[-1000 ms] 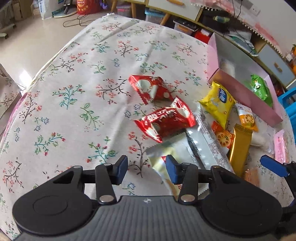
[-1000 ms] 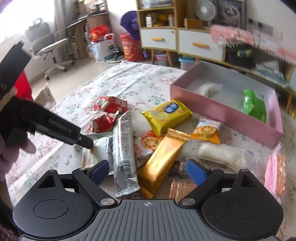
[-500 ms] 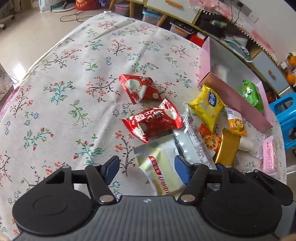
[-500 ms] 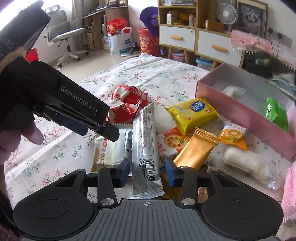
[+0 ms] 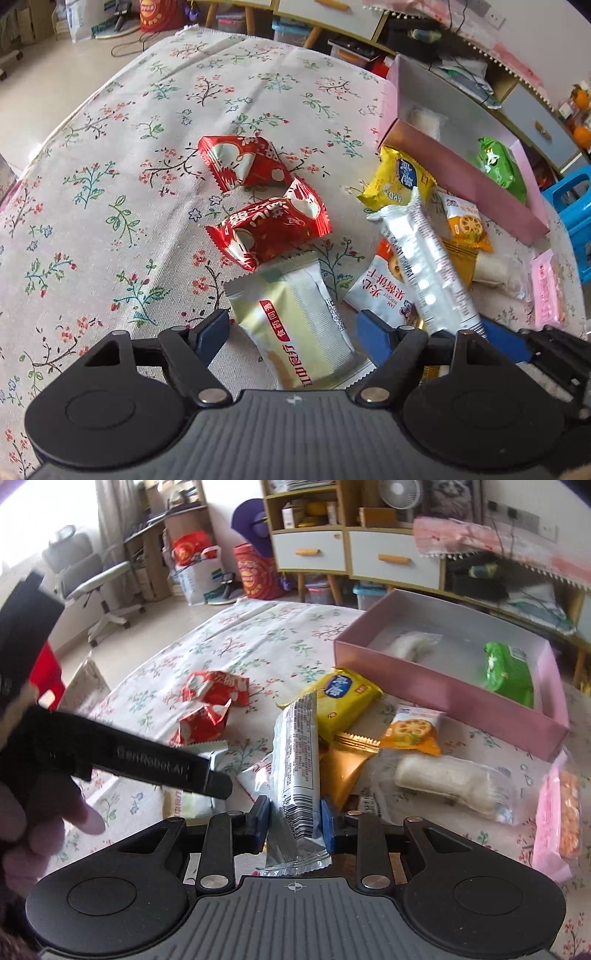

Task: Organize snacks
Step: 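Grasp the cream wafer pack with the left gripper while the right grasps the silver wafer bar, then carry both wafers into the pink box and open both grippers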

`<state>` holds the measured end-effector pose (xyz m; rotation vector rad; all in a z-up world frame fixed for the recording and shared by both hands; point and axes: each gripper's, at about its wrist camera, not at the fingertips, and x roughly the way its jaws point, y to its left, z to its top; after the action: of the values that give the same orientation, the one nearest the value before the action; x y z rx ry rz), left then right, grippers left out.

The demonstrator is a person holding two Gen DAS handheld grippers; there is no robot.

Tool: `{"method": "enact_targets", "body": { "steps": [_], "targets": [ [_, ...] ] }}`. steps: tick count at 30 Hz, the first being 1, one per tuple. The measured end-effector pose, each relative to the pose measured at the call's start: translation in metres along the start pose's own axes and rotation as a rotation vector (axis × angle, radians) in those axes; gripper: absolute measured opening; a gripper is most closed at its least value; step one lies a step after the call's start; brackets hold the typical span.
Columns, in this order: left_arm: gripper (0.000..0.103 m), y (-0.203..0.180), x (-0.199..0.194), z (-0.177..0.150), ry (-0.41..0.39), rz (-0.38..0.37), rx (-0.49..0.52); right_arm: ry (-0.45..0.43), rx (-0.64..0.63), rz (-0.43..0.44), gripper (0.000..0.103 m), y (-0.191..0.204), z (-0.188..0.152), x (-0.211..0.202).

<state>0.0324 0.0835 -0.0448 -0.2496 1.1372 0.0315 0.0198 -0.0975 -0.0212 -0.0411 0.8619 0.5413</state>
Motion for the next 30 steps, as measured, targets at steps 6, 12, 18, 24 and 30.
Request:
{"method": "enact_targets", "body": {
  "steps": [6, 12, 18, 24, 30],
  "targets": [
    [0.062, -0.008, 0.001, -0.005, -0.017, 0.067, 0.118, 0.005, 0.034, 0.009, 0.027, -0.003, 0.001, -0.004],
    [0.054, -0.002, -0.003, -0.001, 0.001, 0.041, 0.12, 0.023, 0.119, 0.046, 0.027, -0.01, 0.005, -0.009],
    [0.049, 0.002, -0.014, 0.002, 0.014, -0.032, 0.098, 0.031, 0.227, 0.101, 0.027, -0.023, 0.01, -0.015],
    [0.049, 0.003, -0.015, 0.002, 0.033, -0.078, 0.084, 0.034, 0.303, 0.125, 0.027, -0.034, 0.012, -0.019],
    [0.049, 0.001, -0.021, 0.005, 0.013, -0.128, 0.076, 0.007, 0.337, 0.136, 0.027, -0.041, 0.017, -0.026]
  ]
}}
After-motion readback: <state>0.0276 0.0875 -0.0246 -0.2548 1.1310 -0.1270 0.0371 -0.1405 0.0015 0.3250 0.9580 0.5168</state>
